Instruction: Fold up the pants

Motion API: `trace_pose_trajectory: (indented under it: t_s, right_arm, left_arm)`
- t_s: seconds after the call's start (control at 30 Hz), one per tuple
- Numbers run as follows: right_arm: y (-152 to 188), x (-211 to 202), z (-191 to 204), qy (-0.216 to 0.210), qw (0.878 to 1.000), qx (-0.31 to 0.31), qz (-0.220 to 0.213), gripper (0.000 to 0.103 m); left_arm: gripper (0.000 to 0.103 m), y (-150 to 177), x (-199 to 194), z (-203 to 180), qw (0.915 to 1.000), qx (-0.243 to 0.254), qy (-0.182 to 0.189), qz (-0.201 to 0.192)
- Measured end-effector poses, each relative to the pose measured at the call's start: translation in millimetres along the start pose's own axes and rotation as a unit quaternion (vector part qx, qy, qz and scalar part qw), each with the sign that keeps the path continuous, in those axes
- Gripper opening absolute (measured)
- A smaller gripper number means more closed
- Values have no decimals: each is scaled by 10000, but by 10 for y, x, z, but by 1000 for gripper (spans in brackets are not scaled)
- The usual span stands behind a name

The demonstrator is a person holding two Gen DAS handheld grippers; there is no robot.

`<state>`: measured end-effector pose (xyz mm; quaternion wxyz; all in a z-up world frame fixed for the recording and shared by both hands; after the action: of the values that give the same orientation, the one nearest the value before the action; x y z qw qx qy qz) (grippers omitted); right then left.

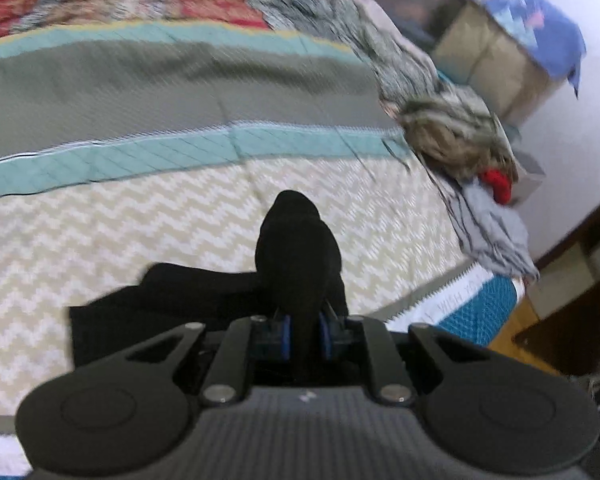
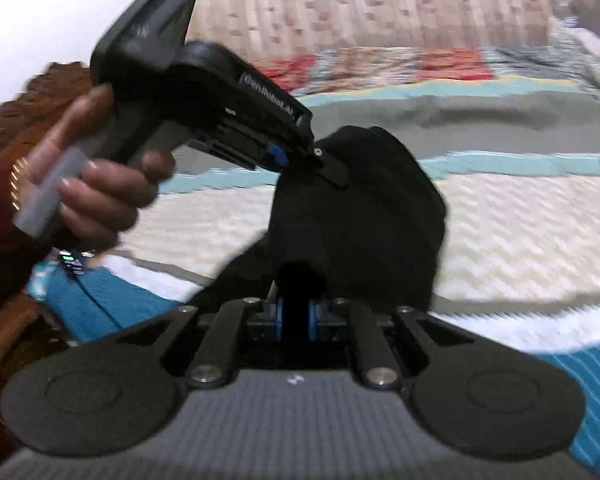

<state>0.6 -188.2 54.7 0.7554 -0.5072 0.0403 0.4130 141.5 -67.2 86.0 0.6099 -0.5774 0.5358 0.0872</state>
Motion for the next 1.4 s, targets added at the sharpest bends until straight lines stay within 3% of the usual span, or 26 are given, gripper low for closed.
trace_pose_trajectory:
  t_s: [0.13,0.27,0.37,0.43,0.5,0.53,0.6,0.67,0.73,0.87,0.93,1.07,1.13,1.23,1.3,1.4]
  right_arm:
    - [-75,267,343,-526,9980,-71,345,14]
    - [-13,668,647,-781,9929,-356,820,14]
    - [167,1037,725,-756,9874,-447,1316,16]
    - [337,1302,690,-627,9813,-474,1755,31]
    - [493,1449,655,-590,9751,-458,2089,32]
    - [486,1415,670,-620,9755,-519,2047,37]
    - [382,1218,727,-1045,9725,-564,2004,49]
    - [248,970,711,-1534,9688,-498,1880,49]
    - [134,705,643,-1682,9708,-539,1624,49]
    - [22,434,335,-1155,9864,-484,1065,45]
    - [-102,429,130,-827,9931,-104,825,34]
    - [-466,639,-240,-348,9954,759,479,33]
    - [-546,808,-262,-299,9941,917,505,33]
    - [-570,1210,-279,-173,9913,1032,803,33]
    - [-457,1386,-330,204,9903,943,1002,31]
    - [-316,1694,-586,819,9812,1145,1323,30]
  left_arm:
    - [12,237,-281,470,9987,-393,-299,-138]
    - [13,587,-303,945,9943,-905,-569,-23]
    - [17,843,-109,1238,9895,-1208,-779,166]
    - [22,1030,148,1387,9849,-1377,-943,460]
    - [31,1194,349,1463,9820,-1448,-1029,643]
    - [39,1213,356,1471,9818,-1466,-1094,511]
    - [44,1183,303,1459,9828,-1403,-1136,390]
    - [46,1128,167,1458,9837,-1329,-1192,223]
    - [46,1089,-58,1474,9819,-1352,-1322,-86]
    - [46,958,-412,1325,9818,-1477,-953,-725]
    - [46,903,-480,1060,9871,-1121,-670,-924]
    - [46,983,-341,596,9947,-307,-498,-842]
    - [46,1101,-191,498,9961,-33,-634,-611]
    - [46,1323,-1,527,9965,-75,-805,-190]
    - [47,1495,64,597,9933,-14,-1160,-16]
    - [46,1604,80,680,9919,-75,-1266,-78]
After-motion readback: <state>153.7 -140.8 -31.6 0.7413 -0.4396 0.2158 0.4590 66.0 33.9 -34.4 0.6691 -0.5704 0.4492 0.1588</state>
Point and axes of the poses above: each gripper's, at about its wrist camera, not at the fingertips, and x roughly the way its jaws point, z to its left, y to its underside, the point moved 6 cm from there along x, roughly the way its jaws point, and after that the axes turned 12 degrees about x, right-handed, at the moved point
